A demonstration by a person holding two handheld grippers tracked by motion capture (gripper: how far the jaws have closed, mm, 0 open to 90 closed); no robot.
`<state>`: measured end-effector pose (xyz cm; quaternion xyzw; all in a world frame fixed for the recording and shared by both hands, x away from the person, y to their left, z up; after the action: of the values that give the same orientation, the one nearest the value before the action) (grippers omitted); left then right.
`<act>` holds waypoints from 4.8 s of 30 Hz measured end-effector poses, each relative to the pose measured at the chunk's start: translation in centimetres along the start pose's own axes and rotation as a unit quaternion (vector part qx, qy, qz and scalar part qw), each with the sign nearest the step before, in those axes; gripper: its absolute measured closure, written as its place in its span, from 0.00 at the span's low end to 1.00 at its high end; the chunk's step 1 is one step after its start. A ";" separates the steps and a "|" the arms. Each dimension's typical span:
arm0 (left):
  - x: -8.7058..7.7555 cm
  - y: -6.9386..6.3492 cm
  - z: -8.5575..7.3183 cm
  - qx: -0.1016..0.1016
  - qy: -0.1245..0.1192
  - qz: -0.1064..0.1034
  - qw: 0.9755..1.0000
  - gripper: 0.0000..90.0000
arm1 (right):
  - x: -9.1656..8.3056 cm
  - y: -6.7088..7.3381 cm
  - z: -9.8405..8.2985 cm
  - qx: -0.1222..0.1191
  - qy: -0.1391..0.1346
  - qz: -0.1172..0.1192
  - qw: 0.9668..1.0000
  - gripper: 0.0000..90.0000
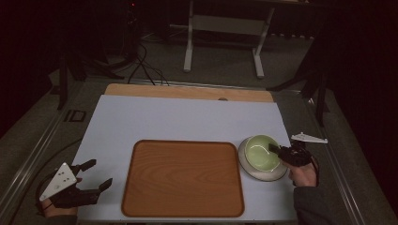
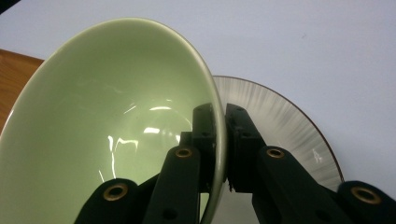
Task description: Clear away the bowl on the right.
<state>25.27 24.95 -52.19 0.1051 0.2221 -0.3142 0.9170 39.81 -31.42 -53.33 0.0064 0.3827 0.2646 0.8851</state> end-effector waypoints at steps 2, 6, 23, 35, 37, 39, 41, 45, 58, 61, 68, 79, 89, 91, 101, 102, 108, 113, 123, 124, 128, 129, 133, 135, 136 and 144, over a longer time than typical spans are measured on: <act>0.0 0.0 0.0 0.000 0.000 0.000 1.000 0.17 | -0.1 0.1 0.2 0.003 -0.004 0.002 1.000 0.92; 0.0 0.0 0.0 0.000 -0.001 0.000 1.000 0.17 | -0.4 0.3 0.4 0.004 -0.010 0.005 1.000 0.92; 0.0 0.0 0.0 0.000 0.000 0.001 1.000 0.17 | -0.9 1.4 1.6 0.003 -0.029 0.010 1.000 0.92; 0.0 0.0 0.0 0.000 0.000 0.001 1.000 0.17 | -0.9 2.4 2.3 -0.002 -0.037 0.014 0.999 0.92; 0.0 0.0 0.0 -0.001 0.001 0.001 1.000 0.17 | -0.8 2.6 2.3 -0.003 -0.036 0.015 0.999 0.92; 0.0 0.0 0.0 -0.001 0.001 0.001 1.000 0.17 | -0.8 2.8 2.4 -0.003 -0.036 0.017 0.999 0.92; 0.0 0.0 0.0 -0.001 0.001 0.001 1.000 0.17 | -0.7 3.0 2.4 -0.005 -0.038 0.019 0.999 0.92; 0.0 0.0 0.0 -0.001 0.000 0.001 1.000 0.17 | -0.7 3.5 2.6 -0.010 -0.038 0.021 0.999 0.92; 0.0 0.0 0.0 -0.001 0.000 0.001 1.000 0.17 | -0.4 5.0 3.0 -0.022 -0.041 0.031 0.998 0.92; 0.0 0.1 -0.1 -0.001 0.001 0.001 1.000 0.17 | -0.4 5.2 3.1 -0.024 -0.039 0.032 0.998 0.92; 0.0 0.0 0.0 -0.001 -0.001 0.002 1.000 0.17 | -0.2 6.0 3.2 -0.032 -0.038 0.039 0.998 0.92; 0.0 0.1 0.0 -0.001 -0.001 0.001 1.000 0.17 | 0.1 7.0 3.2 -0.041 -0.035 0.046 0.998 0.92; 0.0 0.1 0.0 0.001 -0.001 0.002 1.000 0.17 | 0.3 8.1 3.4 -0.049 -0.036 0.057 0.997 0.92; 0.0 0.1 0.0 0.001 -0.001 0.002 1.000 0.17 | 0.4 8.2 3.4 -0.050 -0.036 0.058 0.996 0.92; 0.0 0.1 0.0 0.000 -0.002 0.002 1.000 0.17 | 1.0 9.4 3.3 -0.063 -0.030 0.074 0.995 0.92; 0.0 0.1 0.0 0.000 -0.002 0.002 1.000 0.17 | 1.1 9.5 3.3 -0.064 -0.029 0.074 0.995 0.92; 0.0 0.1 0.0 0.000 -0.002 0.002 1.000 0.17 | 1.5 10.3 3.3 -0.074 -0.027 0.082 0.994 0.92; -0.1 0.1 0.0 0.000 -0.003 0.003 1.000 0.17 | 1.7 10.9 3.3 -0.080 -0.024 0.085 0.993 0.92; -0.2 0.1 0.0 -0.001 -0.005 0.004 1.000 0.17 | 2.1 12.7 4.1 -0.102 -0.023 0.098 0.990 0.92; -0.2 0.1 0.0 -0.001 -0.005 0.004 1.000 0.17 | 2.2 12.9 4.3 -0.103 -0.023 0.099 0.989 0.92; -0.2 0.1 0.1 -0.001 -0.006 0.004 1.000 0.17 | 2.5 13.8 4.6 -0.109 -0.024 0.106 0.988 0.92; -0.2 0.1 0.1 -0.002 -0.006 0.004 1.000 0.17 | 2.5 13.9 4.7 -0.111 -0.024 0.106 0.988 0.92; -0.2 0.1 0.1 -0.002 -0.007 0.004 1.000 0.17 | 2.7 14.5 4.9 -0.116 -0.023 0.111 0.987 0.92; -0.2 0.1 0.1 -0.002 -0.007 0.004 1.000 0.17 | 2.9 15.0 5.1 -0.122 -0.023 0.114 0.986 0.92; -0.2 0.1 0.1 -0.002 -0.007 0.003 1.000 0.17 | 2.9 15.2 5.2 -0.123 -0.024 0.115 0.985 0.92; -0.3 0.1 0.1 -0.002 -0.009 0.004 1.000 0.17 | 3.4 16.1 5.4 -0.136 -0.018 0.121 0.983 0.92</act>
<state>25.20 25.14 -51.95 0.1016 0.2136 -0.3109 0.9205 37.95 -14.94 -48.40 -0.0628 0.3232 0.4191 0.8461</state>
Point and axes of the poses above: each handheld gripper's, and its own axes: x roughly forward along the jaws, z roughly out of its top, y roughly to its left, the point moved 9 cm from there along x, roughly forward along the jaws, and after that the axes turned 7 degrees about y, right-handed, at the moved point
